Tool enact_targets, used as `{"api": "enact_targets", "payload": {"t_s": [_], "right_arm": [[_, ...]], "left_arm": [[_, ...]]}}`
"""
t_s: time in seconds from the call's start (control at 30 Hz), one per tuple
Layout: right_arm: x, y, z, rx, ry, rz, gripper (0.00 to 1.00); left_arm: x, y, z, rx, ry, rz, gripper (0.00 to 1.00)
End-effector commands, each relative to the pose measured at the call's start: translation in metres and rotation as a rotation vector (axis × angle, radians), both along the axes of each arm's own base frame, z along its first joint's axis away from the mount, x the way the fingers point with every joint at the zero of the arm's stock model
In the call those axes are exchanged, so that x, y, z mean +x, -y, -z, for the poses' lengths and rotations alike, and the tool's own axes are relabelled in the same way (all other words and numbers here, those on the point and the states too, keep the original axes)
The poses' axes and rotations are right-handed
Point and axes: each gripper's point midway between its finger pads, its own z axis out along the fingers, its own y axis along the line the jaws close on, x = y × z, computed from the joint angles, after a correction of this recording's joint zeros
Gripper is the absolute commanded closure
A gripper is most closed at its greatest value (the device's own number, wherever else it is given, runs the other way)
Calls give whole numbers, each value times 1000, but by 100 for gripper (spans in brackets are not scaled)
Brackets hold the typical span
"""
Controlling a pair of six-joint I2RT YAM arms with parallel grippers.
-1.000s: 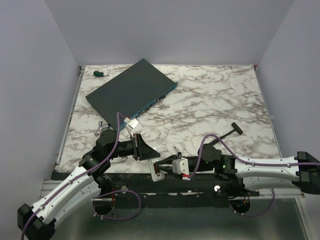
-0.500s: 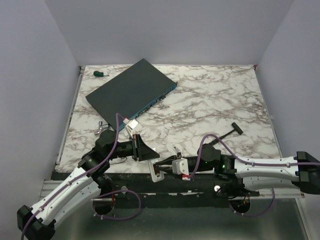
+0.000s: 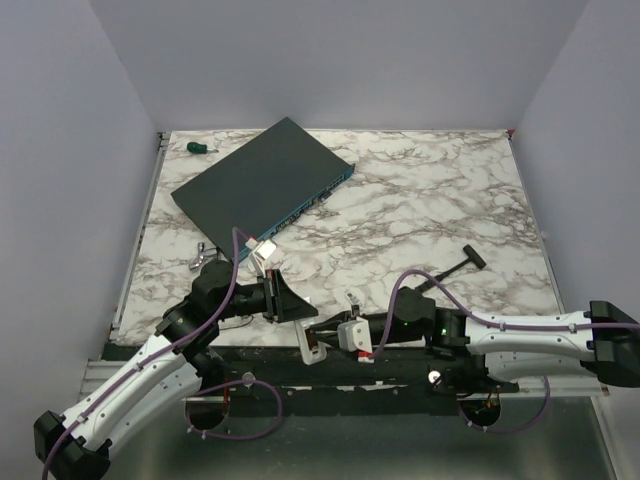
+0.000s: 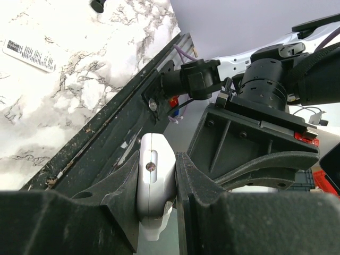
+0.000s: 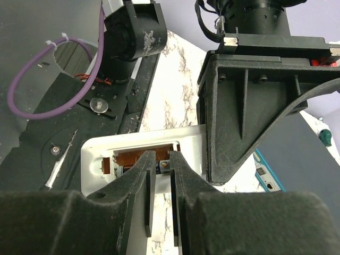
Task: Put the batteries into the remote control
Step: Load the battery into the remote control.
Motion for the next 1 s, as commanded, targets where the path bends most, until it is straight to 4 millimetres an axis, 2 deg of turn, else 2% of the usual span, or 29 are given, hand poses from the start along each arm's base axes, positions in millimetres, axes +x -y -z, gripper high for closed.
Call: {"api": "enact_targets", "payload": {"t_s": [0.0, 0.37, 0.57, 0.7, 0.83, 0.97], "right_arm": [[-8, 25, 77, -284, -67, -5, 78], [-8, 31, 86, -350, -64, -9, 79], [-7, 28, 74, -288, -64, -3, 80], [-13, 25, 52, -216, -75, -28, 79], [-18, 22, 15, -76, -87, -43, 77], [-5, 23, -21, 102, -190, 70, 73]], "left_arm": [[2, 1, -67, -165, 137, -17, 100], [1, 0, -72, -176, 149, -15, 100], [3, 0, -68, -162, 153, -17, 100], [7, -1, -57, -116, 150, -37, 100], [15, -5, -45, -81, 180, -81, 100], [19, -9, -42, -93, 253, -114, 100]]}}
